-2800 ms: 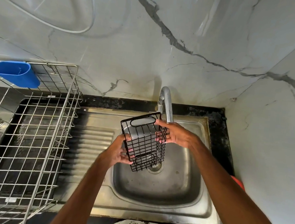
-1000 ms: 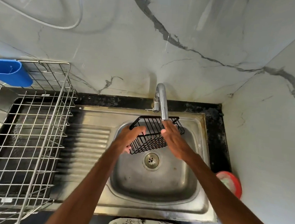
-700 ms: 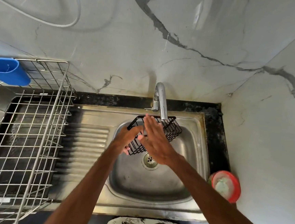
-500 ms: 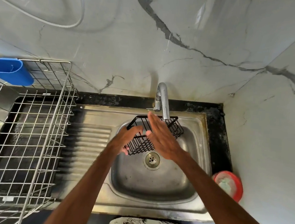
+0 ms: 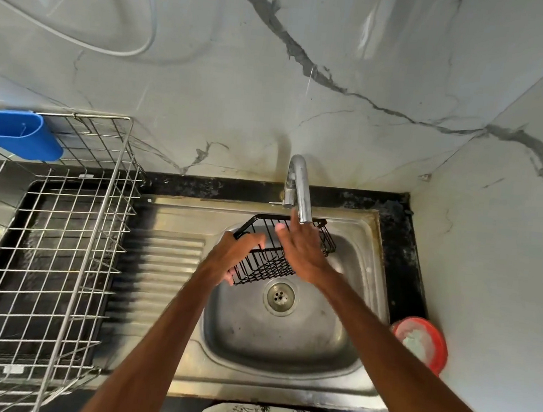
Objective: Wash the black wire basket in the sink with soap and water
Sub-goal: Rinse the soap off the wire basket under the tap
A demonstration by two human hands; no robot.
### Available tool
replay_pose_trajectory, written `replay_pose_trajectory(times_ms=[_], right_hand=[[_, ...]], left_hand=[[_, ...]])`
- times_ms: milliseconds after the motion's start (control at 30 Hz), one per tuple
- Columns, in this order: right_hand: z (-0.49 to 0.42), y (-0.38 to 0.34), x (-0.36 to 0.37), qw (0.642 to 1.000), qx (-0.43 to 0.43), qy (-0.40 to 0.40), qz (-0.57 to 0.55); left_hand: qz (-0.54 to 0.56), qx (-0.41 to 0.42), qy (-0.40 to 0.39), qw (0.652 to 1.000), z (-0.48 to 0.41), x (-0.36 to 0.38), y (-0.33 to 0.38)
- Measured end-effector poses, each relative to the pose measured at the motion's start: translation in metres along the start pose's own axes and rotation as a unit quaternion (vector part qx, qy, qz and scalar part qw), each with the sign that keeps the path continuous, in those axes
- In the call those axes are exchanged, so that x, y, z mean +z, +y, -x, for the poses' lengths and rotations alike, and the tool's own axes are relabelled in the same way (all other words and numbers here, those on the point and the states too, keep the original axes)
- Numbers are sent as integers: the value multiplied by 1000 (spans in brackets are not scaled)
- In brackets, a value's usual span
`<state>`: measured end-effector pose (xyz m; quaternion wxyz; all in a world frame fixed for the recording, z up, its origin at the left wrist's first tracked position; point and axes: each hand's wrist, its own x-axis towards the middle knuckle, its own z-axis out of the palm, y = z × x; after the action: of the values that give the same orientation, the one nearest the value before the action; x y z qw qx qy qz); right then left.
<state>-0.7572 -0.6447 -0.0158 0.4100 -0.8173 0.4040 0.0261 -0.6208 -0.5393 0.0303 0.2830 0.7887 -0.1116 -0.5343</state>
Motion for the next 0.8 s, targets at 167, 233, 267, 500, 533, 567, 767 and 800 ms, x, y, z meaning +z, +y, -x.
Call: replay_pose_trajectory(times_ms=[167,233,267,500,533,567,767,800], right_hand=[[28,-33,22,981,-186,6,61],[30,-27,21,970,-223,36,84],[31,-22,19,965,-237,50,96],[18,26,-5,991,-102,67,60],[20,23,-6,994,-86,50,53],[23,15,-5,996,-76,28,46],[46,-22,25,975,-196,18,103],[46,-19,25,974,-199,22,108]], left_hand=[[46,-4,-1,999,3,-5,-2],[67,-19,-12,998,3,-7,-4],[68,-26,-16,997,5,-6,-3],[119,-57,-29,991,5,-6,-5],[116,-55,-30,991,4,-5,-6],[117,-54,-29,991,5,-4,-6],[136,-64,-39,988,7,1,-2],[134,-67,-36,988,8,1,-2]])
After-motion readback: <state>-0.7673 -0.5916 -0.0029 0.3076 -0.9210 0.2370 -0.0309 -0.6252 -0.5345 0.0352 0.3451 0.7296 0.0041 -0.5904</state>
